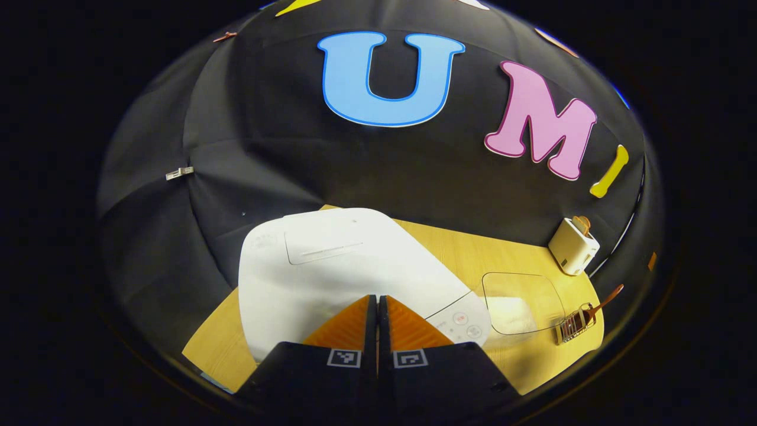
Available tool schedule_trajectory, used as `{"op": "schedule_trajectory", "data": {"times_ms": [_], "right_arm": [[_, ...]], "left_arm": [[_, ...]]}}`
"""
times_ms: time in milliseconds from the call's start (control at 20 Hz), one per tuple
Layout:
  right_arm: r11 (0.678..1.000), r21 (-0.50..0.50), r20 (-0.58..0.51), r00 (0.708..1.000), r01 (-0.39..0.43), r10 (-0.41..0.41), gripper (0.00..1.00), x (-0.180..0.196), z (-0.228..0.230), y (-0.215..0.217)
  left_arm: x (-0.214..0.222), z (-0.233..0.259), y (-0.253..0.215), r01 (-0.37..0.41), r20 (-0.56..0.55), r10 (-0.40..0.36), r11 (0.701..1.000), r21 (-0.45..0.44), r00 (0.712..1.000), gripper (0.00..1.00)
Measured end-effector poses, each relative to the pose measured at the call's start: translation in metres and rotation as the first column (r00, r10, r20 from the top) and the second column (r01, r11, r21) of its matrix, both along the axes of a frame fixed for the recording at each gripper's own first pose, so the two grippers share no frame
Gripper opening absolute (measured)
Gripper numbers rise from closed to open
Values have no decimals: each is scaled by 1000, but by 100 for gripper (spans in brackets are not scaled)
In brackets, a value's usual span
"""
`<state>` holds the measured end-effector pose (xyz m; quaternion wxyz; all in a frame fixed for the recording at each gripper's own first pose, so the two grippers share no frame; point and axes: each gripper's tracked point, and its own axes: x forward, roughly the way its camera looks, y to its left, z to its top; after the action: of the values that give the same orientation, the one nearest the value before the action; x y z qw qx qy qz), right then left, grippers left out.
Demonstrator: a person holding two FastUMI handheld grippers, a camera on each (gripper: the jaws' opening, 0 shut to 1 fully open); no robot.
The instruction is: Close the left gripper, press the button to open the rice cooker; take a wooden spoon from the chopstick holder with the right hand, scoop a spoonful of rice and pour it into the rice cooker, then put the wooden spoon back into the chopstick holder.
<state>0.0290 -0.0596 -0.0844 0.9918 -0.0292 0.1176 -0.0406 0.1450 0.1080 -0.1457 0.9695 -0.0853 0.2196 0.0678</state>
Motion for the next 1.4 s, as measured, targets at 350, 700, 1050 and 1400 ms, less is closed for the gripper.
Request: {"op": "schedule_trajectory", "data": {"times_ms": [350,700,1050,1400], "right_arm": [[1000,-1,-9,1000,5,-5,97,-1,-6,-2],[1000,11,-11,1000,28,-28,96,-4,-7,-12],[999,29,-17,1000,27,-26,97,-1,-12,-14],[995,57,-60,995,77,-74,97,2,-29,-38]], "left_arm": [[3,-5,-1,6,-73,1,997,83,997,6],[1,86,5,-43,191,7,982,186,982,6],[-20,122,-42,44,271,-78,991,129,959,5],[-43,98,-85,127,232,-149,986,107,961,5]]}}
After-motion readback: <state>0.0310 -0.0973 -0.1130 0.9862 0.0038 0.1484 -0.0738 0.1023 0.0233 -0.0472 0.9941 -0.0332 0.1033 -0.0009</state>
